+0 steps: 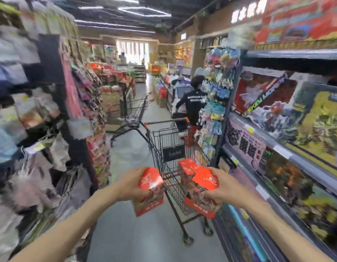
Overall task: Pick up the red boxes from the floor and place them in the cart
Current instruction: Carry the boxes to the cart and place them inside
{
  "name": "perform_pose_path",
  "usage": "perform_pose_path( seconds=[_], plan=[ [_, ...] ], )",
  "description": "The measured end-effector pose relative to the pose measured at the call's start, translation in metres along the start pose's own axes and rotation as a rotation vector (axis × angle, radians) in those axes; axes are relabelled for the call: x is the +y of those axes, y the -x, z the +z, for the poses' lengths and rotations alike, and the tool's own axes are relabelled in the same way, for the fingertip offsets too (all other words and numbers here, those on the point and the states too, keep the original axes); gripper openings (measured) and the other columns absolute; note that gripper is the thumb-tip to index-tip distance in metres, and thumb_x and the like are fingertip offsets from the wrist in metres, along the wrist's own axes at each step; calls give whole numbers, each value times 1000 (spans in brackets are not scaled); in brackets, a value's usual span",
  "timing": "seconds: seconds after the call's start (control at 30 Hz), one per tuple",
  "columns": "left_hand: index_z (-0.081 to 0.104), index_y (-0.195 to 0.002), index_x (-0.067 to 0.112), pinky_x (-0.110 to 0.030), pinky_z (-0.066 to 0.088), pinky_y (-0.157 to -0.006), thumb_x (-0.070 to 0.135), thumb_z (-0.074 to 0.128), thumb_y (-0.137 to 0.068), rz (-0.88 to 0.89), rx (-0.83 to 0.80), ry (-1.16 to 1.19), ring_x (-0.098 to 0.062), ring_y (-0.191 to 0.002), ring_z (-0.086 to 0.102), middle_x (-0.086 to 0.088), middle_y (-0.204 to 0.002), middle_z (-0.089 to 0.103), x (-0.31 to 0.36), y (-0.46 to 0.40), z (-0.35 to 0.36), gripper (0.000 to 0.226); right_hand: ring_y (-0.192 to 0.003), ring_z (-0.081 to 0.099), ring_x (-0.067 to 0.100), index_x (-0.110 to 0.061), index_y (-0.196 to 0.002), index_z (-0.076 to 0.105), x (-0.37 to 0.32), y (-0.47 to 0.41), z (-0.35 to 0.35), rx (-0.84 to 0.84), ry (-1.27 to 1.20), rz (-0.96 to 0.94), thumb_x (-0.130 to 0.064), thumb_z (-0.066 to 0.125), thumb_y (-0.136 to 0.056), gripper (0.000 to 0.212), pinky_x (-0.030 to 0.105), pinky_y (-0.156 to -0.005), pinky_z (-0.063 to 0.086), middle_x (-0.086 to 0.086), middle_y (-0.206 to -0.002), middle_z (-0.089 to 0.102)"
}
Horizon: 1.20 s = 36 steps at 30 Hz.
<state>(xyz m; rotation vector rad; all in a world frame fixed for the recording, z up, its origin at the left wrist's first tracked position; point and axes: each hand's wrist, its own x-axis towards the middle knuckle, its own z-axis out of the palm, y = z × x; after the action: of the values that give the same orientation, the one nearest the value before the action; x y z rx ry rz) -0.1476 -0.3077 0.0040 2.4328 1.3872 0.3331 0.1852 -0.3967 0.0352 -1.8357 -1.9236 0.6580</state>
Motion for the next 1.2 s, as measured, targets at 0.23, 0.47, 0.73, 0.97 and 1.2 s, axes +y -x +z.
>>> perform_pose_path(
  seconds=[0.23, 0.47, 0.73, 0.97, 1.2],
  plan=[
    [35, -145, 29, -34, 48, -93, 62, 67, -68, -141, 76, -6, -15, -110, 56, 5, -132, 55, -90, -81, -30, 89, -67, 70, 20, -30, -119, 53, -25, -168, 5, -67, -9, -103, -48, 85, -68, 62, 41, -64, 58, 4, -90, 70],
    [41, -139, 29, -22, 41, -77, 51, 70, -73, -32, 80, -14, -11, -100, 56, 8, -126, 58, -183, -217, -50, 75, -66, 72, 16, -38, -121, 46, -30, -334, 26, -62, -30, -94, -57, 84, -64, 71, 46, -63, 62, 2, -91, 71],
    [38, -139, 23, -36, 50, -89, 70, 56, -61, 235, -108, -123, -19, -105, 57, -1, -126, 58, -211, -423, -58, 93, -75, 67, 8, -35, -135, 42, 13, -451, 3, 64, -38, 79, -55, 82, -73, 76, 30, -62, 56, -6, -102, 63],
    [28, -147, 21, -36, 47, -98, 72, 54, -63, 489, -248, -143, -20, -115, 54, -2, -135, 51, -173, -582, 15, 102, -89, 60, 2, -41, -130, 42, 114, -492, -14, 193, 94, 307, -60, 79, -73, 70, 27, -73, 52, -12, -112, 57],
    [32, -146, 19, -36, 43, -100, 68, 57, -69, 737, -404, -162, -21, -117, 51, -1, -131, 52, -129, -697, 131, 94, -129, 50, 20, -32, -148, 36, 247, -521, 20, 258, 151, 603, -79, 68, -58, 107, 43, -101, 47, -6, -143, 52]
  ],
)
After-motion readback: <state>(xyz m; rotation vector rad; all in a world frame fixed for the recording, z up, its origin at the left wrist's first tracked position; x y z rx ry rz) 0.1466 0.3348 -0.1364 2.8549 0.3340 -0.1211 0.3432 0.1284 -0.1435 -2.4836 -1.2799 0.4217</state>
